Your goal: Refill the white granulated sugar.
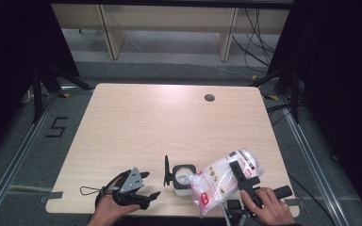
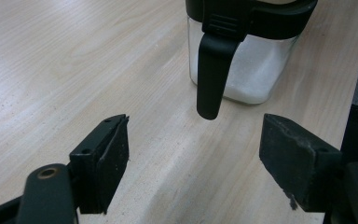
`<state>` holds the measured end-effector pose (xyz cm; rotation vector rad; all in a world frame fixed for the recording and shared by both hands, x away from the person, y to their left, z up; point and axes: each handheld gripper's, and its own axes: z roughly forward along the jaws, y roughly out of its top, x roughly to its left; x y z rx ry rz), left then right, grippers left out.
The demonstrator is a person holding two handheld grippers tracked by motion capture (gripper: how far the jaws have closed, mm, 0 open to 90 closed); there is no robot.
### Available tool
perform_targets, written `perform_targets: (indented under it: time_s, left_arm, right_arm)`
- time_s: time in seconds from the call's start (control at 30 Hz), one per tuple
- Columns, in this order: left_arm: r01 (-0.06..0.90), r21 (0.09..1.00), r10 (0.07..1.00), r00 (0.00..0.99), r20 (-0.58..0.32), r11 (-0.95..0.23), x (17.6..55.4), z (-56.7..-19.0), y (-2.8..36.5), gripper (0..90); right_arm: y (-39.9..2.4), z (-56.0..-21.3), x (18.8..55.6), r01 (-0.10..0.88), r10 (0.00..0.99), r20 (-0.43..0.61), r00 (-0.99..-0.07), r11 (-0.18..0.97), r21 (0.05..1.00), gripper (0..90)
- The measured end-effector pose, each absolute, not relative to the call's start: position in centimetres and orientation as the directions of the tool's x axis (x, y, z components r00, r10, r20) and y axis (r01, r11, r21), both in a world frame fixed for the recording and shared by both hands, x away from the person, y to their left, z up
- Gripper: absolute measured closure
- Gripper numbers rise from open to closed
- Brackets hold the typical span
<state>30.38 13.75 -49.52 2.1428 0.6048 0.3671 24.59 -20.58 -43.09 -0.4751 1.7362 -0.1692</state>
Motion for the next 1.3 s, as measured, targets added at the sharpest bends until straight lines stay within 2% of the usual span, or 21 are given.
perform_targets:
  time_s: [1.3]
  left_arm:
    - [0.29,0.812,0.543,0.839,0.039,-0.506,30.3,-49.5,13.7,23.7]
  right_arm:
    - [-20.55,-43.0,24.55,-0.221,-0.407,-0.902,-0.147,0.902,-0.371,46.0]
